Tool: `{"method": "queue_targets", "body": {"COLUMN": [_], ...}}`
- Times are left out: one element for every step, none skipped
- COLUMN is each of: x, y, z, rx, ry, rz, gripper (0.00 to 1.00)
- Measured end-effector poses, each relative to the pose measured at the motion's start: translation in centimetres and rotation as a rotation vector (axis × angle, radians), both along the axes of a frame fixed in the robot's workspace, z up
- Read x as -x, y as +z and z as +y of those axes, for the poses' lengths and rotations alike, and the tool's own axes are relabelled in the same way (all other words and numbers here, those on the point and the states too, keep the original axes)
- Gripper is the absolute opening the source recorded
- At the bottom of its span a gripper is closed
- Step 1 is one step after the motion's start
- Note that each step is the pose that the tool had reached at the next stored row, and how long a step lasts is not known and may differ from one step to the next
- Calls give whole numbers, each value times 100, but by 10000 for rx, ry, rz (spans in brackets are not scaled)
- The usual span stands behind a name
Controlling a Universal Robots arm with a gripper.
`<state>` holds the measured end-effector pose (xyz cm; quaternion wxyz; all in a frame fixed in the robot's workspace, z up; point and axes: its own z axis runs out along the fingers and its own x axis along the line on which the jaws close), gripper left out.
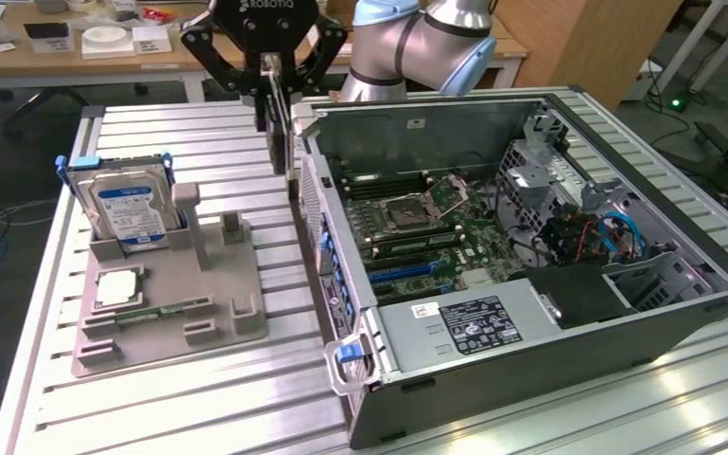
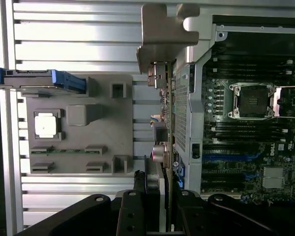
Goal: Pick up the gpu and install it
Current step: 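Pick up the gpu and move the gpu toward the slot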
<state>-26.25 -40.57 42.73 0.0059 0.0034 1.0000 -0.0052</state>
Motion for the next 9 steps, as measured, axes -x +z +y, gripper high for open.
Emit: {"method": "queue_targets", "body": {"x": [-14, -28, -44, -60, -75, -91, -106, -121, -136], "y": [0, 0, 0, 0, 0, 0, 0, 0, 0], "z": [0, 0, 0, 0, 0, 0, 0, 0, 0], "rx": [0, 0, -1, 0, 0, 0, 0, 0, 0], "ry": [0, -1, 0, 0, 0, 0, 0, 0, 1], "rz": [0, 0, -1, 1, 0, 1, 0, 1, 0], "gripper": [28, 28, 28, 28, 28, 28, 28, 28, 28]}}
